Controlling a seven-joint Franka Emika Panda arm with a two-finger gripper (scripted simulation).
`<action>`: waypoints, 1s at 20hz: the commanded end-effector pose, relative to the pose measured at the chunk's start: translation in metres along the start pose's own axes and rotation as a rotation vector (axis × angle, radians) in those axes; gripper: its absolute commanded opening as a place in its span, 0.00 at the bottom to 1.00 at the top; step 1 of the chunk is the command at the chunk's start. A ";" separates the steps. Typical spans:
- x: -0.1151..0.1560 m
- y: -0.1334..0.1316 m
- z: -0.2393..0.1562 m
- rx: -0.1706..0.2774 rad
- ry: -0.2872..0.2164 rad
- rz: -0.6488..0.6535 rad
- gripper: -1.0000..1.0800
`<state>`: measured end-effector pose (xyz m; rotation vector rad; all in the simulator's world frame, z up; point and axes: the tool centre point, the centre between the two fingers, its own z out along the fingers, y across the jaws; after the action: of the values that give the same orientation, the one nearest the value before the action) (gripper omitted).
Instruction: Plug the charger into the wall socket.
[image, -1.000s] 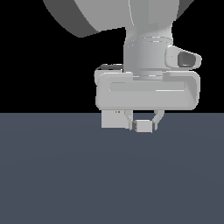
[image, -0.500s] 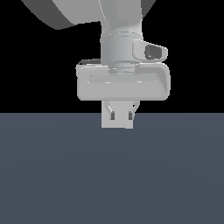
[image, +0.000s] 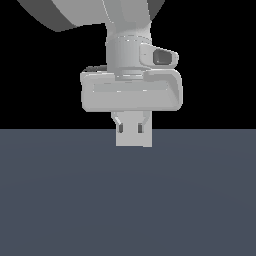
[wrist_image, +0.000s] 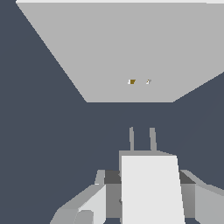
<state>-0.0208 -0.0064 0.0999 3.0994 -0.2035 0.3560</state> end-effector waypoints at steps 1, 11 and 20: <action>0.001 0.000 0.000 -0.001 0.000 0.002 0.00; 0.009 0.000 0.002 0.000 -0.001 0.001 0.00; 0.040 0.000 0.009 0.000 -0.001 0.001 0.00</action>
<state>0.0148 -0.0113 0.0997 3.0994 -0.2060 0.3548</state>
